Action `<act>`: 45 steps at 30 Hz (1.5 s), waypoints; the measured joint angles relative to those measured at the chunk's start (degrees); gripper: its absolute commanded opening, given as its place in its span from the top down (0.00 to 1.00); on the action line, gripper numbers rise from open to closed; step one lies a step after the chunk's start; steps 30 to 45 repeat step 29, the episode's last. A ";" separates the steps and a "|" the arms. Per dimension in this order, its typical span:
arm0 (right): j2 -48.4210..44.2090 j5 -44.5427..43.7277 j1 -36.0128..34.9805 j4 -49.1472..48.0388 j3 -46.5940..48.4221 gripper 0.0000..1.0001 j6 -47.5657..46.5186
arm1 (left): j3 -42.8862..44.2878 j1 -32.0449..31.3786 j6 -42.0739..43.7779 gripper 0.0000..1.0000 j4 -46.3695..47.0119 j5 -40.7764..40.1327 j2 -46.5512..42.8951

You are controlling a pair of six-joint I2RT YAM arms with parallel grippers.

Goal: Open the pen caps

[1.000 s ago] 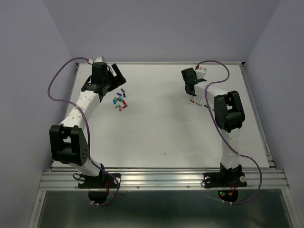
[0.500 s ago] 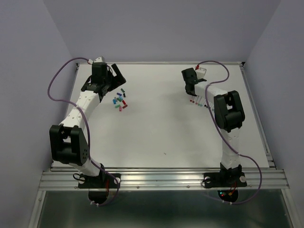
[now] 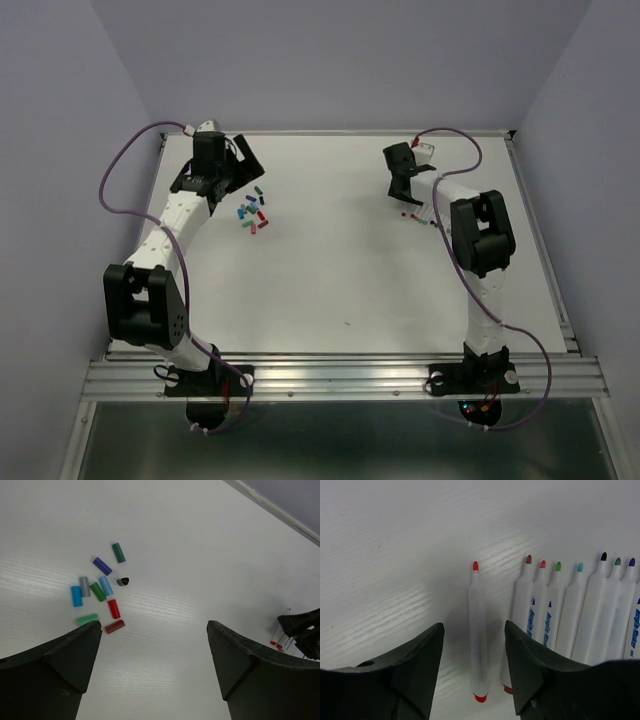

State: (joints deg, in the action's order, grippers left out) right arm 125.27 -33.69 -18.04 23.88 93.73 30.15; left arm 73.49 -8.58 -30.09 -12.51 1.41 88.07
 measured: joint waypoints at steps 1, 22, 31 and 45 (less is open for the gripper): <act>-0.04 0.04 0.02 0.09 0.15 0.38 0.11 | 0.00 0.00 0.00 0.01 -0.04 0.00 -0.13; -38.84 -3.96 0.09 -4.50 -23.43 0.00 1.16 | -6.73 0.00 -0.17 0.01 2.47 -5.05 -10.51; -44.30 -3.63 0.09 -7.37 -37.55 0.00 2.19 | -9.16 0.00 -0.15 0.01 3.98 -6.67 -13.42; -44.30 -3.63 0.09 -7.37 -37.55 0.00 2.19 | -9.16 0.00 -0.15 0.01 3.98 -6.67 -13.42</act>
